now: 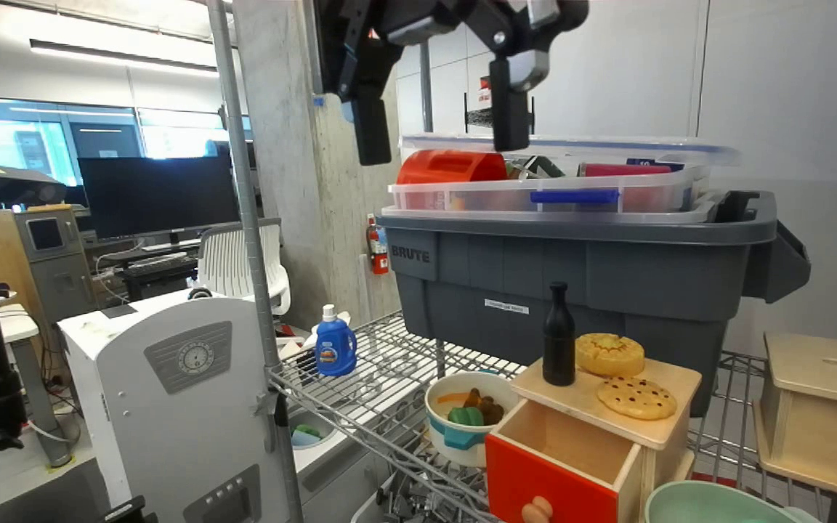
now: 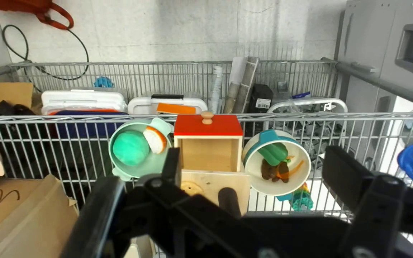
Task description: Put the cookie in the drawer
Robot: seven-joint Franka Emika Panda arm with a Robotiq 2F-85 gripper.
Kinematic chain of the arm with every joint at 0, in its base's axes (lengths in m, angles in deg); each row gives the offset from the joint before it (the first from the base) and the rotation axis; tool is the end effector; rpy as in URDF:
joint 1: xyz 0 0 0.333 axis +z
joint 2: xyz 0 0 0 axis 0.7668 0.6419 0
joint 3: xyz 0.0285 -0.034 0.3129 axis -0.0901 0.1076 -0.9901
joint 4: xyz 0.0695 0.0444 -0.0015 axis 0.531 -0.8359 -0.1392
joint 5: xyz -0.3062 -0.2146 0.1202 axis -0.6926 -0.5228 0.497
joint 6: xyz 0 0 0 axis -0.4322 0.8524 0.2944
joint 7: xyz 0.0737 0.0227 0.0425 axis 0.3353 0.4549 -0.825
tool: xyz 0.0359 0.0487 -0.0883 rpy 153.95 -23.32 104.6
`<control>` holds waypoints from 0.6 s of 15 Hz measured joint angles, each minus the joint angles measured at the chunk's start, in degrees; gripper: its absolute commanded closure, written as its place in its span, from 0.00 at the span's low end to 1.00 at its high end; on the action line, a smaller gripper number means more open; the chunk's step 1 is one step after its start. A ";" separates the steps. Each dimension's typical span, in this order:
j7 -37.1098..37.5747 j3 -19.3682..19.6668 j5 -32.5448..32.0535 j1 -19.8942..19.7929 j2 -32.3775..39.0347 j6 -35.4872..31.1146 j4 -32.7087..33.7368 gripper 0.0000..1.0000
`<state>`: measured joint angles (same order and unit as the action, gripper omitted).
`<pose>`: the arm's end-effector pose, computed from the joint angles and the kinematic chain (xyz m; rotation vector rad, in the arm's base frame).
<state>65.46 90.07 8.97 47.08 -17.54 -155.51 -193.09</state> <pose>0.4847 -0.0917 0.4198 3.1225 0.0532 0.1172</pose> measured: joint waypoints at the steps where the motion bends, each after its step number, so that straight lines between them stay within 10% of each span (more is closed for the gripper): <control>1: -0.15 0.28 0.07 -0.29 1.20 0.11 1.24 0.00; 9: -0.72 2.17 0.56 -4.83 10.46 -0.06 10.25 0.00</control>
<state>64.74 92.25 9.53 42.24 -7.09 -155.57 -182.84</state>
